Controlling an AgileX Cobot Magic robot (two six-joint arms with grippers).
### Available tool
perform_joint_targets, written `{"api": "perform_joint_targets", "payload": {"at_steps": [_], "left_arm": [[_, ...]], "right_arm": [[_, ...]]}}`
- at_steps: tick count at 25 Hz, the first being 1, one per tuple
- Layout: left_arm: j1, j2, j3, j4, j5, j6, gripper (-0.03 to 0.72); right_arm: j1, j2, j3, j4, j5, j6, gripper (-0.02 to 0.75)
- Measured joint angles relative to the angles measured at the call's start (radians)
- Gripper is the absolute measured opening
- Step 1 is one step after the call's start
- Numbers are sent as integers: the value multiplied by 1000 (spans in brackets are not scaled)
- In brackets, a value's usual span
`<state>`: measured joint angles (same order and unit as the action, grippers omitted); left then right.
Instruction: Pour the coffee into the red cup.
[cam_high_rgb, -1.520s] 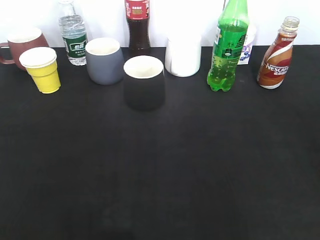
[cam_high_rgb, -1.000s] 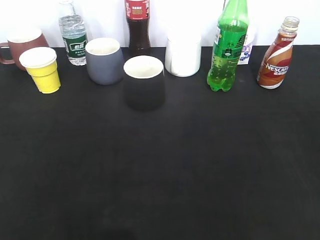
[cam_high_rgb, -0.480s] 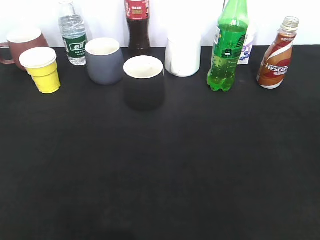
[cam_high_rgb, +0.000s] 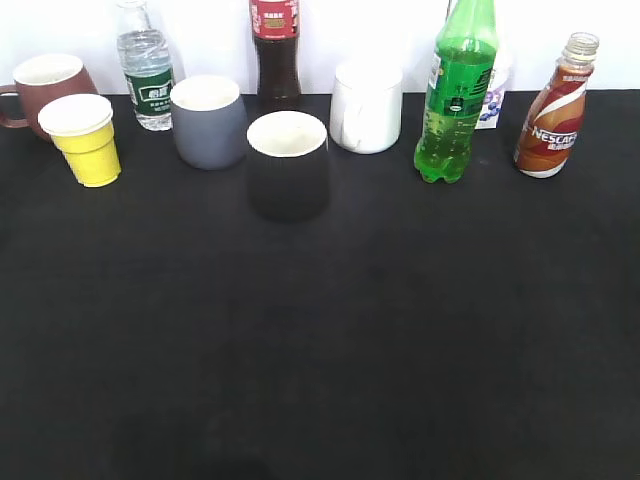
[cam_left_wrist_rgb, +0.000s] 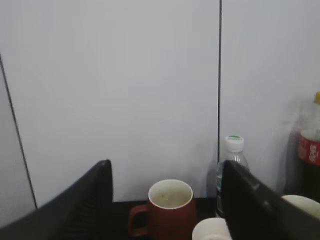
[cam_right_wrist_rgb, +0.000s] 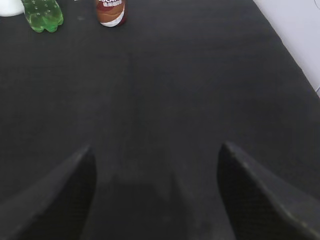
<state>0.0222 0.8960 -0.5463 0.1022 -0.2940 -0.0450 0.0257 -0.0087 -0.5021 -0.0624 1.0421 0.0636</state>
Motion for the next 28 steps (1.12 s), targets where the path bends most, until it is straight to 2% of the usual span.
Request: {"api": "perform_joint_targets", "payload": {"at_steps": [5, 10, 13, 16, 20, 24, 28], "left_arm": [[3, 348, -1, -34, -268, 0, 516], [138, 654, -1, -35, -505, 0, 516], [159, 809, -34, -34, -590, 0, 516], [159, 958, -148, -33, -616, 0, 505], [159, 1124, -344, -27, -577, 0, 427], [159, 1236, -521, 3, -486, -4, 419], [159, 1312, -626, 18, -453, -30, 408]], "right_arm": [[0, 0, 0, 0, 0, 0, 589], [0, 0, 0, 1, 0, 0, 589], [0, 0, 0, 1, 0, 0, 589], [0, 0, 0, 2, 0, 0, 589], [0, 0, 0, 2, 0, 0, 589], [0, 0, 0, 2, 0, 0, 589], [0, 0, 0, 2, 0, 0, 589]]}}
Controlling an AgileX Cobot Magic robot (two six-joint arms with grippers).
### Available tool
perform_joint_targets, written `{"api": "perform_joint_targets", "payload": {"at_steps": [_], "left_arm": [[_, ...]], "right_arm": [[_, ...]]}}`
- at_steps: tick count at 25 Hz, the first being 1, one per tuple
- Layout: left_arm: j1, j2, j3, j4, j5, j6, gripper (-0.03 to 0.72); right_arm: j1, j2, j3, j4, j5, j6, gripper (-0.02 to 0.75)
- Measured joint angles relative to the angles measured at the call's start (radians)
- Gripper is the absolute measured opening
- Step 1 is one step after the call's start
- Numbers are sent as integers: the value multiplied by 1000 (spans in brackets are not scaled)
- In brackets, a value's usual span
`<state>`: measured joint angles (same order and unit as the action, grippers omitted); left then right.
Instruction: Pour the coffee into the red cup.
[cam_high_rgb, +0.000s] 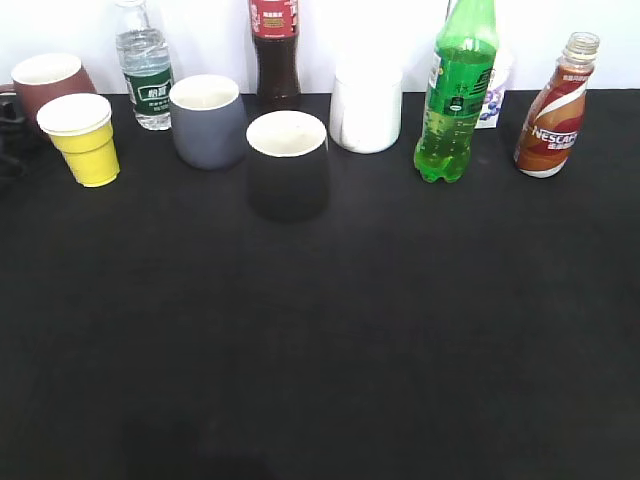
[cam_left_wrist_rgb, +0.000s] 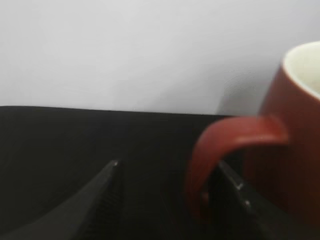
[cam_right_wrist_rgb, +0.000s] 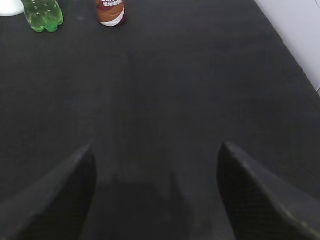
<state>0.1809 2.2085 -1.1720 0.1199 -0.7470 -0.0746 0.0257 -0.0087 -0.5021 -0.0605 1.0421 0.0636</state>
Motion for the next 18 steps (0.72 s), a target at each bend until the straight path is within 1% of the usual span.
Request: {"api": "perform_joint_targets", "payload": {"at_steps": [2, 4, 6, 7, 8, 9, 12, 18], "left_arm": [[3, 25, -44, 21, 8, -12, 399], [17, 46, -84, 89, 19, -37, 397], [22, 63, -122, 124, 30, -70, 391], [22, 69, -133, 161, 33, -78, 372], [22, 77, -143, 193, 32, -80, 334], [24, 79, -145, 209, 25, -83, 275], [23, 81, -145, 227, 13, -82, 76], [29, 79, -145, 225, 13, -82, 74]], "right_arm": [[0, 0, 0, 0, 0, 0, 589], [0, 0, 0, 0, 0, 0, 589], [0, 0, 0, 0, 0, 0, 589], [0, 0, 0, 0, 0, 0, 589], [0, 0, 0, 0, 0, 0, 589], [0, 0, 0, 0, 0, 0, 589], [0, 0, 0, 1, 0, 0, 589], [0, 0, 0, 3, 0, 0, 589]]}}
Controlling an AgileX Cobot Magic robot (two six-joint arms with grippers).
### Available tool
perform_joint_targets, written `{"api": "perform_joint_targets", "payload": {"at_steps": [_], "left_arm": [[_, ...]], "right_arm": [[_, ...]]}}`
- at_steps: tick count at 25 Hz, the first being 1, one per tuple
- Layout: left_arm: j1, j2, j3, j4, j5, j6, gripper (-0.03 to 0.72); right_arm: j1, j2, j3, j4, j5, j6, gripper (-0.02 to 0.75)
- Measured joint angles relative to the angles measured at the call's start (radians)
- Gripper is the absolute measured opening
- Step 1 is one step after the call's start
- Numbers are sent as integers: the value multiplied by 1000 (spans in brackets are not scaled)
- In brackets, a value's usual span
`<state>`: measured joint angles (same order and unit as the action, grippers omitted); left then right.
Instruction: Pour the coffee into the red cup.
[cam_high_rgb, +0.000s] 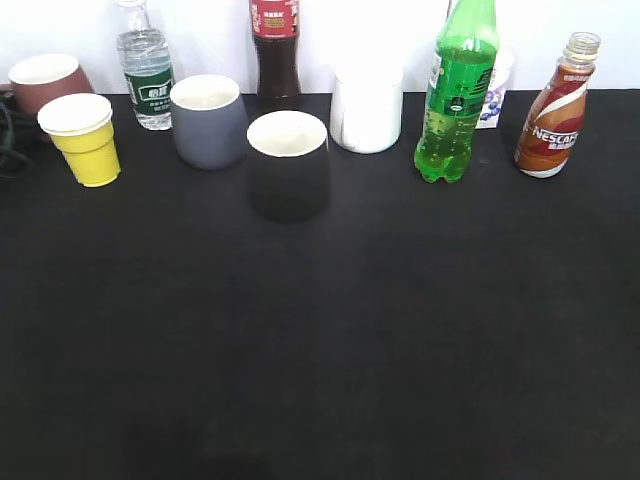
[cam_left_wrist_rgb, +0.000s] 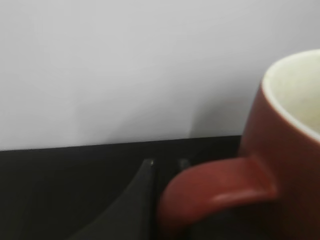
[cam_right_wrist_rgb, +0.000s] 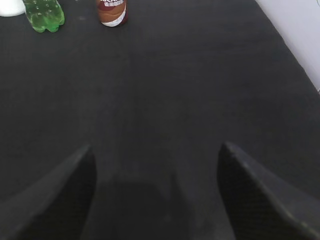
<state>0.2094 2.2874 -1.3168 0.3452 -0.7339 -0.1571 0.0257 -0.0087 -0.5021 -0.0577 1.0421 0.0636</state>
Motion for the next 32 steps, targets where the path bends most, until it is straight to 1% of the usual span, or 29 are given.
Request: {"api": "perform_joint_targets", "payload": {"at_steps": [4, 8, 11, 12, 15, 18, 20, 21, 23, 26, 28, 32], "left_arm": [[22, -94, 26, 0, 39, 6, 72], [22, -281, 143, 2, 42, 6, 72], [19, -477, 242, 3, 67, 6, 71], [8, -542, 284, 3, 78, 6, 70], [-60, -726, 422, 5, 115, 6, 70], [-181, -863, 550, 7, 129, 6, 70], [-269, -907, 606, 8, 137, 6, 70], [-326, -917, 632, 8, 143, 6, 69], [-429, -919, 658, 9, 159, 6, 69], [-568, -919, 671, 11, 173, 6, 69], [-607, -920, 671, 12, 182, 6, 69], [-615, -920, 671, 12, 182, 6, 69]], "right_arm": [[0, 0, 0, 0, 0, 0, 589], [0, 0, 0, 0, 0, 0, 589], [0, 0, 0, 0, 0, 0, 589], [0, 0, 0, 0, 0, 0, 589], [0, 0, 0, 0, 0, 0, 589], [0, 0, 0, 0, -1, 0, 589], [0, 0, -2, 0, -6, 0, 589], [0, 10, -11, 0, -28, 0, 589], [0, 79, -22, 0, -177, 0, 589], [0, 254, -19, 0, -471, 0, 589], [0, 388, 32, 0, -700, 0, 589], [0, 677, 179, -6, -1199, 0, 589]]}}
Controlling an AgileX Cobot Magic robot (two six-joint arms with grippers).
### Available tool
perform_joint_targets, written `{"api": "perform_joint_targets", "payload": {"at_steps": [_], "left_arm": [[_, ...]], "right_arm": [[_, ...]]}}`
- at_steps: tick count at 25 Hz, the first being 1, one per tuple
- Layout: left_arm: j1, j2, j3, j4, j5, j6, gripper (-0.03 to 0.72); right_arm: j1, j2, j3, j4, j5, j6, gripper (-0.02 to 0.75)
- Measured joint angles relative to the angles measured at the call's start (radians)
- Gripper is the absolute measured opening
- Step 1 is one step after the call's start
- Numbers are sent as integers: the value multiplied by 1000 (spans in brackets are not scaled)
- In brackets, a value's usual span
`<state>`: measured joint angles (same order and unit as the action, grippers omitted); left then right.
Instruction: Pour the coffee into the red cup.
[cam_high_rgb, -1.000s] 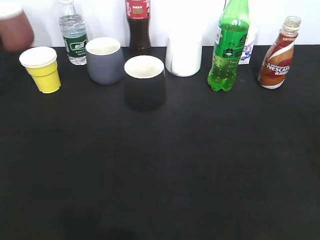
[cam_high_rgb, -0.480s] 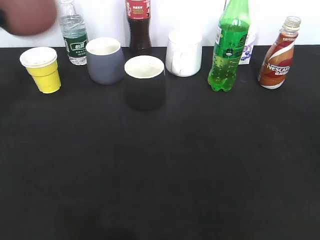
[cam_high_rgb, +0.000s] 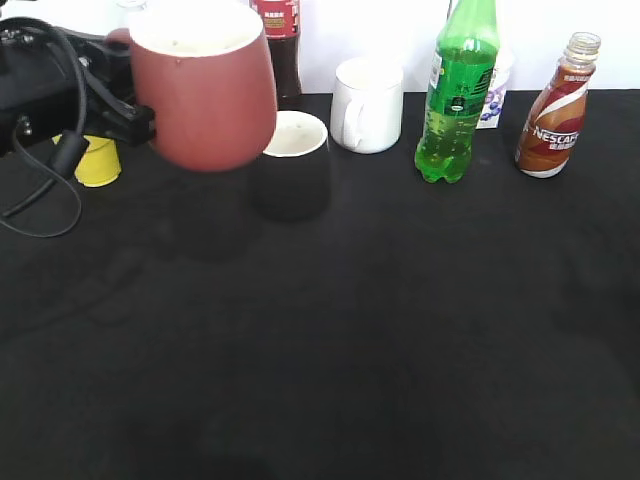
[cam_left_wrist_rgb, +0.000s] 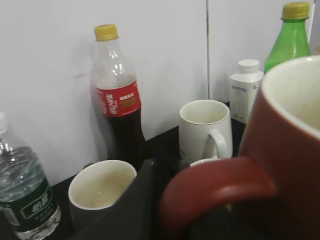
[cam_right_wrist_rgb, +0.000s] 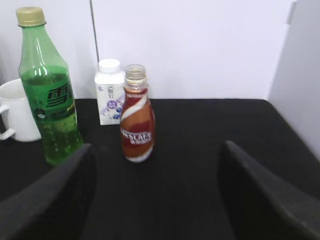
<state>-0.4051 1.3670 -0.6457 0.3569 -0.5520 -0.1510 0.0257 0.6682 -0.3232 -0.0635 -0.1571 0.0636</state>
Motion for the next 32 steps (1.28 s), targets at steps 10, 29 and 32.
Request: {"api": "perform_joint_targets", "payload": {"at_steps": [10, 29, 32], "left_arm": [[-10, 79, 0, 43, -3, 0, 69], [-31, 231, 0, 46, -144, 0, 69], [-31, 231, 0, 46, -144, 0, 69]], "right_arm": [[0, 884, -35, -7, -771, 2, 636], [1, 1460, -565, -54, -815, 50, 661], [1, 1503, -593, -61, -815, 61, 647]]}}
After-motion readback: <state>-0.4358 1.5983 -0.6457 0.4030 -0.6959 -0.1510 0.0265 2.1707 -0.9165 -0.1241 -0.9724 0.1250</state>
